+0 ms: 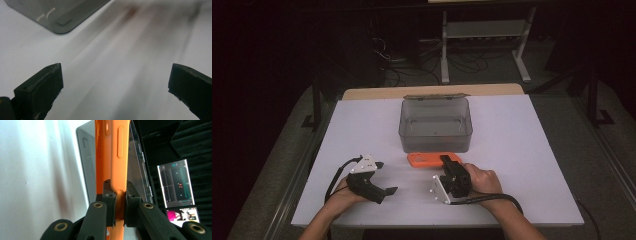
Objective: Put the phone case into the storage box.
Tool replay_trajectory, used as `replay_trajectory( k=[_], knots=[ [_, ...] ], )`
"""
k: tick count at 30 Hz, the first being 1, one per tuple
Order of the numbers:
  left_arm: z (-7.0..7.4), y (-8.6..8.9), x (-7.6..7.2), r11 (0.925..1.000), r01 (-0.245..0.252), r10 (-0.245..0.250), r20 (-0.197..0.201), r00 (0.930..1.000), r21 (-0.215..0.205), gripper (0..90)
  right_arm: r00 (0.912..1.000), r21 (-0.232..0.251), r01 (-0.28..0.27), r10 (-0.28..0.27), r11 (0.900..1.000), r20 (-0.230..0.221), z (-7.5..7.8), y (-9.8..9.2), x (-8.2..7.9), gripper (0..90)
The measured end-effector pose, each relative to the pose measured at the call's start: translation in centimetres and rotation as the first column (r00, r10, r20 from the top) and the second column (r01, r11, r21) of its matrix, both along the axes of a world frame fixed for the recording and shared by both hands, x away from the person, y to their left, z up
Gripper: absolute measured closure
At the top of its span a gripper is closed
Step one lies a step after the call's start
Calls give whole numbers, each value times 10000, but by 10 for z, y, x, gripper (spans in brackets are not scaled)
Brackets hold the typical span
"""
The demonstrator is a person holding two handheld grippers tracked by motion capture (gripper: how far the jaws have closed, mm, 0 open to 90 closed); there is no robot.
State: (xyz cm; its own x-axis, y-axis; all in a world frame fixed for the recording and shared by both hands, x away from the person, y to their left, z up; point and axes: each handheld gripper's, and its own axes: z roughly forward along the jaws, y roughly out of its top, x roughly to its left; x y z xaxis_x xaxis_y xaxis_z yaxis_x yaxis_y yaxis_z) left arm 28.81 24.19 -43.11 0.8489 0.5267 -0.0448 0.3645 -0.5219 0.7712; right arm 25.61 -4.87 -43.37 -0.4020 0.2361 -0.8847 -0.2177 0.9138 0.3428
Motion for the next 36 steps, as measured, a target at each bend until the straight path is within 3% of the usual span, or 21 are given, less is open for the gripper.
replay_trajectory(
  k=[23, 31, 36],
  knots=[
    [0, -5, 1, 9999, 124, -123, 147, 9998, -19, 0, 9945, 1108, 453, -343, 9928, -988, 7, -10, 5, 812],
    [1, -8, 2, 9998, 209, -210, 123, 9997, 66, 0, 9881, 1606, 706, -470, 9845, -1467, 11, -15, 6, 811],
    [0, -7, 2, 9999, 157, -158, 76, 9998, 65, 0, 9786, 2130, 885, -451, 9730, -2006, 15, -17, 9, 811]
  ],
)
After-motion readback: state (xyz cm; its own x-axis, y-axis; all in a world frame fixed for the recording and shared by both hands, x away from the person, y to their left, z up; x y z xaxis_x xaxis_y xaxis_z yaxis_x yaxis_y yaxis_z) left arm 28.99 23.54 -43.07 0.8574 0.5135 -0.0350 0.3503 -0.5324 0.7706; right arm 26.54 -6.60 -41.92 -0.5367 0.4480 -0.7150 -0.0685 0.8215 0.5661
